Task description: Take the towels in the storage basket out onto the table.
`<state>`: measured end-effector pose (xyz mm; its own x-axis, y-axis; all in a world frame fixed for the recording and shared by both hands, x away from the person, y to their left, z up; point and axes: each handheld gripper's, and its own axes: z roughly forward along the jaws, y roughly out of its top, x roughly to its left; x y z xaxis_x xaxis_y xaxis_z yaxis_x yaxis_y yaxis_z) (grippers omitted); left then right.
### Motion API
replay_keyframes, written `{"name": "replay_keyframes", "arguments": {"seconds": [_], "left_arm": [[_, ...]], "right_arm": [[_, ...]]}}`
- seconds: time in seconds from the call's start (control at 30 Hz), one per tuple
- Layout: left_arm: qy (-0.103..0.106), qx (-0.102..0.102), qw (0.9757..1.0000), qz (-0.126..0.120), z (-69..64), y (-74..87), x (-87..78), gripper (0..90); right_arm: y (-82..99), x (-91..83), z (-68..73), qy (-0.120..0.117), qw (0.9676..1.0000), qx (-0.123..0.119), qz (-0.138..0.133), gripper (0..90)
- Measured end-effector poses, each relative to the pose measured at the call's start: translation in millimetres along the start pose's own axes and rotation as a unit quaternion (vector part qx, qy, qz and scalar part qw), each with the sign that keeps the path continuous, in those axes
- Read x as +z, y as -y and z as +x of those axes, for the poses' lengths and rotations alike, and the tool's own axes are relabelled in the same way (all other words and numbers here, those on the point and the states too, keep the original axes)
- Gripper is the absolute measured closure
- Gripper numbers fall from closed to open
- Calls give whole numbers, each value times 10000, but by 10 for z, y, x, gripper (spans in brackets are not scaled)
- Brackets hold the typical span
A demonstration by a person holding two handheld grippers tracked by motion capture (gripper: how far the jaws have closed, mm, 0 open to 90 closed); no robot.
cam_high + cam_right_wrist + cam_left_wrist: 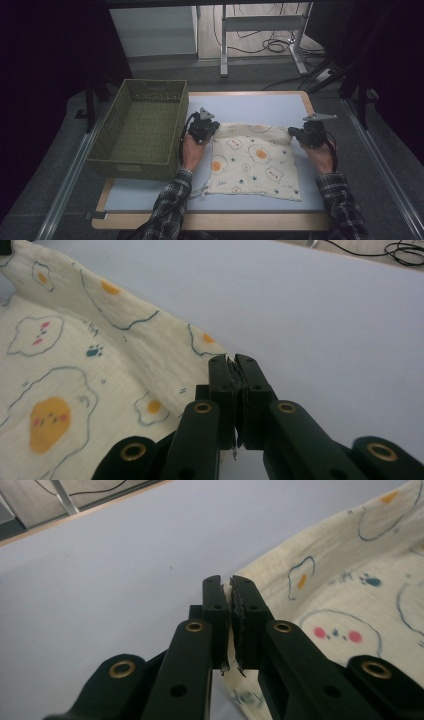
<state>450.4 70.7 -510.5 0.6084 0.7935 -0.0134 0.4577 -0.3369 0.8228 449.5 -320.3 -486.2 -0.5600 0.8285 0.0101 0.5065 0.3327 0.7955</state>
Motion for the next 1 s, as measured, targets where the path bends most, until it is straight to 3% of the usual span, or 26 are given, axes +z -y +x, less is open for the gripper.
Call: {"name": "replay_keyframes", "arguments": {"seconds": [0.1, 0.33, 0.57, 1.0], "left_arm": [[163, 10, 9998, -111, -70, 98, -61, 858], [258, 161, 9994, -176, -224, 259, -211, 856], [423, 144, 9985, -309, -335, 381, -397, 855], [743, 241, 9965, -305, -557, 614, -666, 854]], "right_arm": [[77, -59, 47, -33, 10000, -57, 40, 871], [249, -211, 142, -140, 9998, -82, 75, 870], [402, -435, 293, -243, 9995, -200, 77, 868], [671, -806, 541, -473, 9982, -351, 65, 868]]}}
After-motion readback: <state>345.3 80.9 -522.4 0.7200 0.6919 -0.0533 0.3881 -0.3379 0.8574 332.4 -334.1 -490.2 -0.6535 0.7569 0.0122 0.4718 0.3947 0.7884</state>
